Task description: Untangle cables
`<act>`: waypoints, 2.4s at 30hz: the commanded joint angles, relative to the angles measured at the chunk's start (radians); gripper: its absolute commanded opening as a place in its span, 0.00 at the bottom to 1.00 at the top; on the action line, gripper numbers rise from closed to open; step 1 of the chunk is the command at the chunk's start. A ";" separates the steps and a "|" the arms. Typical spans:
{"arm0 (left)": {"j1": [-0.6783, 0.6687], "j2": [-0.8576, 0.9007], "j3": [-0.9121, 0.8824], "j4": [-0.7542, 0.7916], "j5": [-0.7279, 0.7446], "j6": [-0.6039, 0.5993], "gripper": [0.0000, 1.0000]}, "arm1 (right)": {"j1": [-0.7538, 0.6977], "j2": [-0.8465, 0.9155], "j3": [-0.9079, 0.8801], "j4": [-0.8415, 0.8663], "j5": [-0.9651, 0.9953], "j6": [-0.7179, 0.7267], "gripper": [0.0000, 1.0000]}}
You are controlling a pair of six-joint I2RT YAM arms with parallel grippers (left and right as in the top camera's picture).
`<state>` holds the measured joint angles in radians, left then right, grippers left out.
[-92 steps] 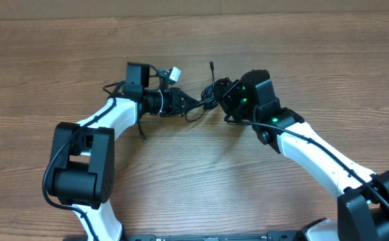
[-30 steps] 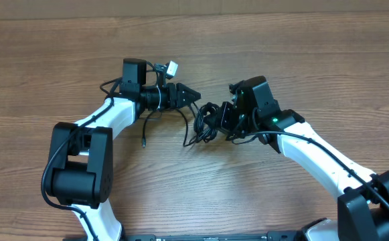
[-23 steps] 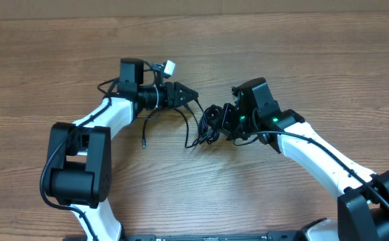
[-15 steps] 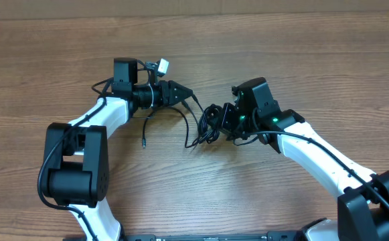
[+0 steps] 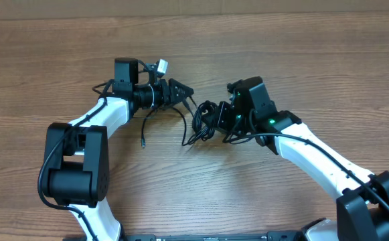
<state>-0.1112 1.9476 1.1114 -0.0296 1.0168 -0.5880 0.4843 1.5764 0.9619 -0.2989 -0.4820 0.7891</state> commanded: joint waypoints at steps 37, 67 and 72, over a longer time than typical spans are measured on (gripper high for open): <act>-0.133 0.001 0.004 0.091 0.163 -0.023 0.04 | 0.005 -0.008 0.011 0.140 0.265 0.355 0.04; -0.118 0.001 0.003 0.093 0.158 0.069 0.74 | -0.089 -0.008 0.011 0.175 0.325 0.499 0.04; -0.117 0.001 0.003 0.092 0.137 0.075 0.55 | -0.109 -0.008 0.011 0.185 0.320 0.543 0.04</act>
<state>-0.2302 1.9476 1.1152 0.0673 1.1519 -0.5461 0.3893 1.5776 0.9619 -0.1276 -0.1753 1.2945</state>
